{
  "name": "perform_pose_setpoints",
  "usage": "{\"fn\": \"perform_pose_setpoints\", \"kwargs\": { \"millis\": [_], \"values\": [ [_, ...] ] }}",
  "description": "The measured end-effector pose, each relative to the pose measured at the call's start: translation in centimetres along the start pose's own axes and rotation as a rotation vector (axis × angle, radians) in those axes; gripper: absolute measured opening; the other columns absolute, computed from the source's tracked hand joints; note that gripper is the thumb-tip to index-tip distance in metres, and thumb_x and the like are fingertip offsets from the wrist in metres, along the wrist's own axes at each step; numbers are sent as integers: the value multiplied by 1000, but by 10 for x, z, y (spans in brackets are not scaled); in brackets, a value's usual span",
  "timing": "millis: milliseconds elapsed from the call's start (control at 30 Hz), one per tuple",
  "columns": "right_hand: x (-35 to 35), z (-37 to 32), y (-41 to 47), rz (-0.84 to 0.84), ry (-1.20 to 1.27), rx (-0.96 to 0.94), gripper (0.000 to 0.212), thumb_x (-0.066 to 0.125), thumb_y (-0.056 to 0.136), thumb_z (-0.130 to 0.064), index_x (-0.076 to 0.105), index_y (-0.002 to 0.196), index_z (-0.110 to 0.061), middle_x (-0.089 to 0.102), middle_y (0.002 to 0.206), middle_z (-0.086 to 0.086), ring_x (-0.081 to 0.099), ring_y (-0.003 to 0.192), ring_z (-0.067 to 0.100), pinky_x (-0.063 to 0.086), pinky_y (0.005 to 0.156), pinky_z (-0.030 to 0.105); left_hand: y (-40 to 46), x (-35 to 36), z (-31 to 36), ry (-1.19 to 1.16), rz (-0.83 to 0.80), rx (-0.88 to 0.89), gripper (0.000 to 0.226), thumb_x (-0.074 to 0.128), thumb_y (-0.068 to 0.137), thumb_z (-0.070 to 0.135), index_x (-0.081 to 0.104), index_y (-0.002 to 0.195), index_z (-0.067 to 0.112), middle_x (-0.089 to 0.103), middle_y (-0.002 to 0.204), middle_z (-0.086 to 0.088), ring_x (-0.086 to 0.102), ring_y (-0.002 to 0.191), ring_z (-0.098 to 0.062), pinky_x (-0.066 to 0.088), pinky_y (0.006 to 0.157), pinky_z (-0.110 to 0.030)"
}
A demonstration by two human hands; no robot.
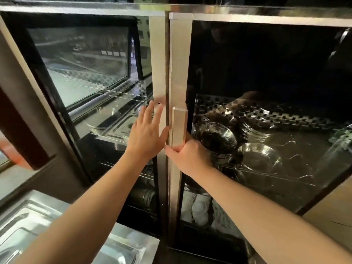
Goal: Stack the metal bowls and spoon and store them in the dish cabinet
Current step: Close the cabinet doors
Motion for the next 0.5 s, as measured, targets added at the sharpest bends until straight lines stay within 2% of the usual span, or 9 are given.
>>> {"fn": "perform_pose_setpoints", "kwargs": {
  "millis": [133,200,267,367,500],
  "values": [
    [8,9,11,71,119,38,39,60,84,-55,69,70,-20,68,63,-6,66,52,9,60,49,32,4,24,-7,48,-18,11,71,33,101,49,-1,159,28,2,169,-7,2,154,-34,24,119,-58],
    [9,13,16,110,170,59,38,61,84,-52,62,58,-24,65,57,-12,66,52,6,59,49,29,4,32,-11,63,3,14,70,30,102,47,-5,160,29,-1,169,-6,1,154,-33,23,120,-59],
    [11,15,22,135,210,63,29,58,82,-54,60,65,-30,64,63,-18,67,58,5,59,52,28,5,39,-16,82,29,19,69,29,102,47,-4,160,28,-1,169,-5,0,154,-34,21,120,-60],
    [14,16,24,208,241,40,41,50,75,-60,66,88,-25,65,68,-19,68,61,3,59,51,27,8,48,-24,100,73,42,70,30,102,47,-2,160,27,-1,169,-5,-4,154,-36,15,121,-62],
    [12,15,28,298,275,-58,39,54,78,-51,68,99,-21,69,73,-13,70,65,9,61,52,32,12,55,-29,79,163,98,69,34,103,45,1,161,25,-6,168,-4,-4,154,-38,14,121,-62]
  ]
}}
Point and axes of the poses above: each hand's wrist, its own y-axis towards the middle knuckle, its own x-axis out of the palm, z = x × y, the point moved 10 cm from there along y, towards the middle knuckle
